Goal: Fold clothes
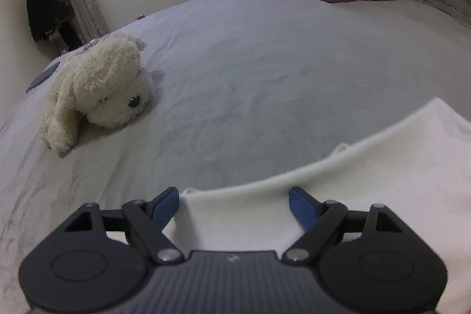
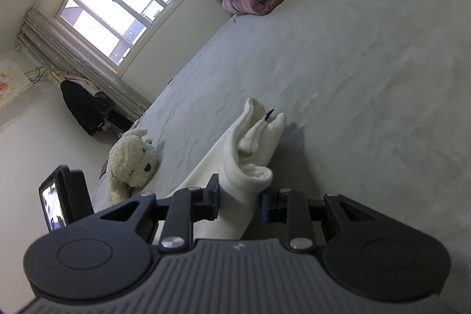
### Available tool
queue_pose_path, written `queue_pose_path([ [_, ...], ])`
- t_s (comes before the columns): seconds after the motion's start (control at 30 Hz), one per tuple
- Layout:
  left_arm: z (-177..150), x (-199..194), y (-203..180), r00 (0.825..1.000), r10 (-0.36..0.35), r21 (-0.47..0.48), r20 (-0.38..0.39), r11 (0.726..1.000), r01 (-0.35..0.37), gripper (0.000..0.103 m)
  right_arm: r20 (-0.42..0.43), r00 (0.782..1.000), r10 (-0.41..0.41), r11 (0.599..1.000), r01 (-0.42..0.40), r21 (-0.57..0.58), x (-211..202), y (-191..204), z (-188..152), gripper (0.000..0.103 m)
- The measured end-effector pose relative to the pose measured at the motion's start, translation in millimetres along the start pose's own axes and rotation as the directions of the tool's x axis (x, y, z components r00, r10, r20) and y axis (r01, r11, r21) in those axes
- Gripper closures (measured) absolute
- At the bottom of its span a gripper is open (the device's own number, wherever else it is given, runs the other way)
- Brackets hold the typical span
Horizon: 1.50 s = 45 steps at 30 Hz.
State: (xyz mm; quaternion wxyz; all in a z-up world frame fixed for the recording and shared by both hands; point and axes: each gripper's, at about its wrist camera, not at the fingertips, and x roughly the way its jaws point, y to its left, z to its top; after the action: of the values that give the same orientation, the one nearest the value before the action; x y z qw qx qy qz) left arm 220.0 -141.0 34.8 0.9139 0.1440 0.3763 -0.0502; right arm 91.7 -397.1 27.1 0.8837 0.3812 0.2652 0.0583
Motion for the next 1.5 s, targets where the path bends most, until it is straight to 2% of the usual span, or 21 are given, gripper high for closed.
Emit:
queue_pose_path([
  [0.1,6,7,4,1.0,-0.009,-0.03,-0.012,1.0,0.009,0.017,0.001,1.0,-0.002,1.0,0.002,0.0,0,-1,0,0.073],
  [0.23,9,3,14,0.999,-0.035,-0.115,0.0,0.993,0.035,0.018,0.001,1.0,-0.005,1.0,0.005,0.004,-1,-1,-1,0.073],
  [0.47,-3,6,7,1.0,0.005,-0.12,-0.005,0.993,-0.006,0.017,0.004,1.0,-0.009,1.0,0.009,0.002,-2,2,-2,0.073],
  [0.6,-2,-4,10,1.0,-0.01,-0.119,-0.005,0.993,0.009,0.021,0.001,1.0,-0.011,1.0,0.011,0.01,0,0,-2,0.073],
  [0.73,-24,-28,13,0.999,-0.026,-0.122,0.029,0.992,0.029,0.021,0.001,1.0,-0.009,1.0,0.009,0.019,0,0,-2,0.073],
  [0.87,-53,-41,14,0.996,-0.051,-0.168,0.074,0.984,0.063,0.022,0.003,1.0,-0.01,1.0,0.01,0.017,-1,0,-3,0.073],
  [0.97,-58,-43,11,0.994,-0.038,-0.151,0.098,0.987,0.052,0.022,0.003,1.0,-0.013,1.0,0.013,0.02,0,0,-3,0.073],
  [1.07,-57,-55,15,0.993,-0.046,-0.181,0.111,0.981,0.066,0.026,0.003,1.0,-0.015,1.0,0.015,0.027,0,-1,-3,0.073],
  [1.13,-65,-65,5,0.989,-0.04,-0.119,0.14,0.991,0.057,0.025,0.002,1.0,-0.016,0.999,0.016,0.038,0,-2,-3,0.073],
  [1.2,-73,-59,-5,0.994,-0.016,-0.077,0.113,0.997,0.024,0.024,0.001,1.0,-0.017,0.999,0.017,0.05,0,-4,-4,0.073],
  [1.33,-72,-62,0,0.993,-0.017,-0.104,0.113,0.994,0.029,0.024,-0.012,1.0,-0.026,0.996,0.027,0.089,0,-9,-5,0.071],
  [1.5,-86,-81,0,0.994,-0.031,-0.074,0.108,0.996,0.039,0.024,-0.032,0.999,-0.033,0.989,0.037,0.146,2,-19,-6,0.07],
])
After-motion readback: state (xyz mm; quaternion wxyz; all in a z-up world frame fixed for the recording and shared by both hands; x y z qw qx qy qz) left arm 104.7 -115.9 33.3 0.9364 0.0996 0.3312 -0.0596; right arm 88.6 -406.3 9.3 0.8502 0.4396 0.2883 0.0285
